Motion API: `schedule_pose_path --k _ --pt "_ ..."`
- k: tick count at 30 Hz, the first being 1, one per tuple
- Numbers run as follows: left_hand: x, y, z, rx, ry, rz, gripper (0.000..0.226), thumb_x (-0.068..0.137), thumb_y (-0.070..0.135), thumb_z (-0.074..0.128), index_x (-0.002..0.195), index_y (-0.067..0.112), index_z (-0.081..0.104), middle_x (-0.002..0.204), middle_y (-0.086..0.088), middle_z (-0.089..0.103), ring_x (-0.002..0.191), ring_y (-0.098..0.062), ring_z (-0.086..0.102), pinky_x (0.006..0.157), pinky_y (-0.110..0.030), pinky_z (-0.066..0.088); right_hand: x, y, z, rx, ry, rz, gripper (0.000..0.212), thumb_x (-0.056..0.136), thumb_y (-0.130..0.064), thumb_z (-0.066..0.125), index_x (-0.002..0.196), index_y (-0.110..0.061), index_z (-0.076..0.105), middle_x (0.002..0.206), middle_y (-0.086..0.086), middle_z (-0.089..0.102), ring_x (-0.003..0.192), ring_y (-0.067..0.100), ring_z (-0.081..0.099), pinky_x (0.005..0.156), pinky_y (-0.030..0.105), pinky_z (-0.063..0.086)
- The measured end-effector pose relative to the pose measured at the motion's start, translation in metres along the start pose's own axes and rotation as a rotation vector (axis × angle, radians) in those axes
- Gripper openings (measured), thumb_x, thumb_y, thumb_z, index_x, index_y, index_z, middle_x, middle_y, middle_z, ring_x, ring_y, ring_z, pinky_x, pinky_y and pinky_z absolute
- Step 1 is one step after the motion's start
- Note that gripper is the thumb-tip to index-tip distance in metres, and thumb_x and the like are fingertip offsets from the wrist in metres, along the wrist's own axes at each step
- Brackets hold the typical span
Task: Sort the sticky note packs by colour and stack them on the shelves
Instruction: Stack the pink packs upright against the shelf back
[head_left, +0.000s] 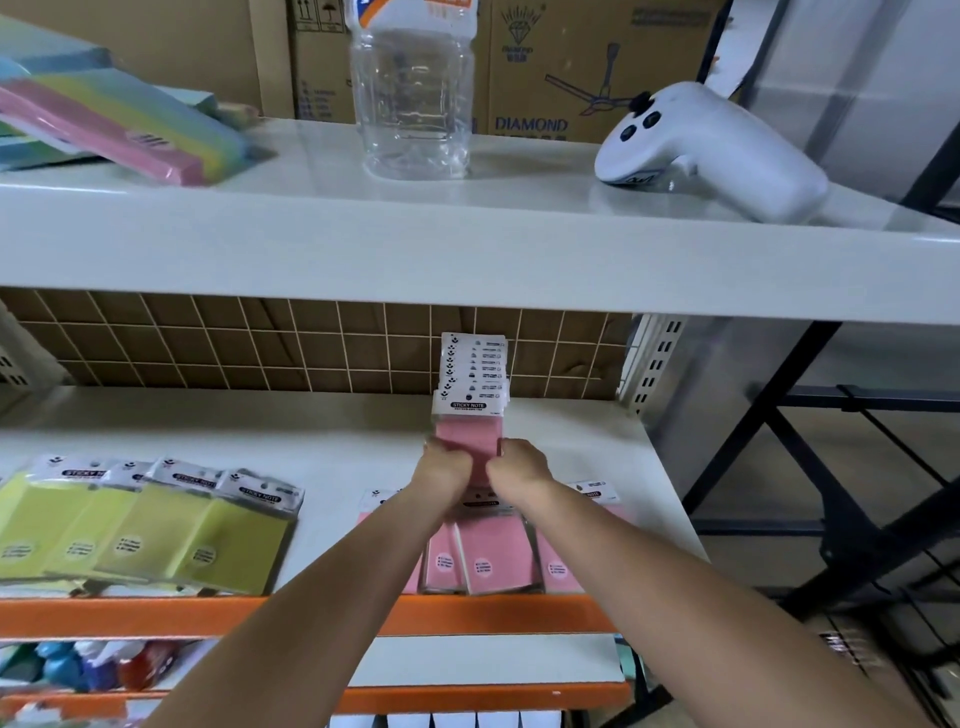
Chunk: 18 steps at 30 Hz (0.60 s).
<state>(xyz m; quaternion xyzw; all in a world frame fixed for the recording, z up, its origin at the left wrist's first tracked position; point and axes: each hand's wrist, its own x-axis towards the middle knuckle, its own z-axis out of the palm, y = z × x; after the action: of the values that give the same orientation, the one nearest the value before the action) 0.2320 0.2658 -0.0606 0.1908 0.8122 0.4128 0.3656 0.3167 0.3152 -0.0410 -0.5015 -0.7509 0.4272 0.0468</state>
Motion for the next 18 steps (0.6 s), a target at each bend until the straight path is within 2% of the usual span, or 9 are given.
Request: schedule_pose_path --k 2,4,9,10,12,13,15,18 --pt "-0.003 0.002 0.000 0.021 -0.009 0.002 0.037 0.084 0.009 0.044 0.118 -0.003 0.055 0.112 -0.025 0.063 0.104 -0.039 0.062 0.083 -0.042 0.052 0.002 0.002 0.002 -0.026 -0.018 0.000 0.027 0.084 -0.005 0.043 0.102 -0.006 0.064 0.102 0.011 0.065 0.092 0.029 0.061 0.075 0.029 0.050" --pt "-0.004 0.003 0.001 0.016 -0.020 0.010 0.036 0.086 0.012 0.044 0.119 -0.002 0.054 0.113 -0.024 0.063 0.106 -0.038 0.062 0.085 -0.042 0.051 0.004 0.003 0.002 -0.042 -0.023 0.004 0.031 0.085 -0.004 0.042 0.107 -0.005 0.064 0.108 0.014 0.066 0.098 0.031 0.062 0.076 0.029 0.048" --pt "0.003 -0.003 0.004 -0.007 -0.042 0.006 0.040 0.084 0.017 0.044 0.121 0.004 0.052 0.114 -0.019 0.064 0.105 -0.034 0.062 0.091 -0.041 0.050 0.008 0.001 -0.001 -0.104 -0.055 -0.008 0.029 0.088 -0.004 0.040 0.106 -0.005 0.064 0.103 0.014 0.064 0.084 0.025 0.054 0.068 0.025 0.039" --pt "-0.003 0.000 0.001 0.007 -0.039 0.004 0.040 0.085 0.017 0.043 0.122 0.004 0.051 0.116 -0.019 0.063 0.107 -0.035 0.061 0.093 -0.042 0.050 0.008 0.001 -0.002 -0.101 -0.064 -0.006 0.028 0.088 -0.004 0.040 0.102 -0.005 0.064 0.100 0.012 0.063 0.082 0.025 0.054 0.065 0.024 0.039" --pt "-0.013 0.005 -0.005 0.014 -0.010 -0.014 0.042 0.088 0.011 0.039 0.129 0.001 0.043 0.124 -0.020 0.058 0.113 -0.036 0.056 0.093 -0.041 0.048 0.006 0.002 -0.006 -0.104 -0.066 0.011 0.016 0.088 -0.003 0.040 0.084 -0.006 0.055 0.087 0.008 0.056 0.073 0.021 0.052 0.055 0.023 0.036" --pt "-0.016 0.007 -0.008 0.023 0.005 -0.038 0.044 0.090 0.009 0.037 0.134 0.001 0.037 0.127 -0.020 0.054 0.114 -0.037 0.055 0.091 -0.039 0.048 0.004 0.002 -0.009 -0.106 -0.059 0.024 0.016 0.088 -0.002 0.040 0.075 -0.009 0.046 0.080 0.005 0.050 0.067 0.017 0.047 0.050 0.023 0.032" --pt "-0.018 0.007 -0.014 0.012 0.019 -0.074 0.049 0.092 0.007 0.037 0.140 0.002 0.028 0.127 -0.021 0.053 0.113 -0.037 0.055 0.088 -0.038 0.049 0.003 0.004 -0.015 -0.098 -0.043 0.032 0.024 0.088 -0.002 0.042 0.068 -0.013 0.034 0.074 0.002 0.040 0.061 0.014 0.040 0.047 0.023 0.028" --pt "-0.022 0.005 -0.018 0.048 0.084 -0.081 0.045 0.090 0.012 0.046 0.133 0.000 0.041 0.120 -0.020 0.059 0.109 -0.035 0.059 0.087 -0.034 0.051 -0.002 0.003 -0.026 -0.146 -0.028 0.025 0.013 0.087 -0.004 0.046 0.074 -0.006 0.045 0.078 0.003 0.045 0.079 0.024 0.057 0.052 0.018 0.033"
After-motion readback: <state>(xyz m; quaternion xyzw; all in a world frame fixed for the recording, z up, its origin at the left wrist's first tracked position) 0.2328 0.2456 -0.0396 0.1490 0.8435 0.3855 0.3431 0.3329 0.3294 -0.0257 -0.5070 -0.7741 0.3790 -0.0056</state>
